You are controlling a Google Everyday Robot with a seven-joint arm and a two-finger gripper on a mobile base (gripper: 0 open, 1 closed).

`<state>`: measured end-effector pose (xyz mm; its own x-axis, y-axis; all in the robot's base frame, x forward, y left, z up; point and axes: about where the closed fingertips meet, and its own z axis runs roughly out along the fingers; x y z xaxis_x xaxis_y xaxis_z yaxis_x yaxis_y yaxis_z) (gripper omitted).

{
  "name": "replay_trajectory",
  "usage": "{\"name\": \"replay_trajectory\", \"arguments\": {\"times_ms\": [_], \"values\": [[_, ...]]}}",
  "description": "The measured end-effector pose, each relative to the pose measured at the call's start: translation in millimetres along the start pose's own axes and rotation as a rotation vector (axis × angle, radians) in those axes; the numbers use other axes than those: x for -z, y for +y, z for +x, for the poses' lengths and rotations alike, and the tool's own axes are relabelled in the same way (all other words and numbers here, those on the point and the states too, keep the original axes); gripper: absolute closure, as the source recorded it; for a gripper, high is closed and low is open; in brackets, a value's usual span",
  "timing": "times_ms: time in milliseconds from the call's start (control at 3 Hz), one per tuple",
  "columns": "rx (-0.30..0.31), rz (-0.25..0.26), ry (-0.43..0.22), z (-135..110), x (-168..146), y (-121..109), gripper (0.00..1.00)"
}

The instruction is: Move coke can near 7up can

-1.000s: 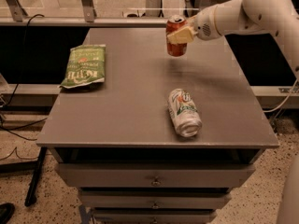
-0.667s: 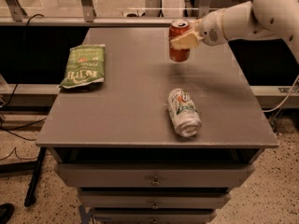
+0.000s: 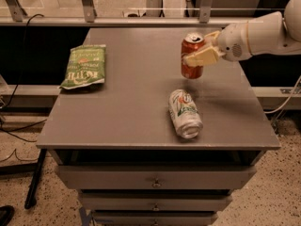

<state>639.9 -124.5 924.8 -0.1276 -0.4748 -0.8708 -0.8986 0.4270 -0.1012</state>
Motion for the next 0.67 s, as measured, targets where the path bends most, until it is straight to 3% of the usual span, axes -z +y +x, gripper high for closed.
{"name": "replay_trajectory", "arguments": {"times_ms": [333,667], "values": [[0.001,-0.013,0.014,13.6,20.6,8.9,1.00],[-0.001,-0.060,0.027,28.4,35.9,22.3,1.00]]}}
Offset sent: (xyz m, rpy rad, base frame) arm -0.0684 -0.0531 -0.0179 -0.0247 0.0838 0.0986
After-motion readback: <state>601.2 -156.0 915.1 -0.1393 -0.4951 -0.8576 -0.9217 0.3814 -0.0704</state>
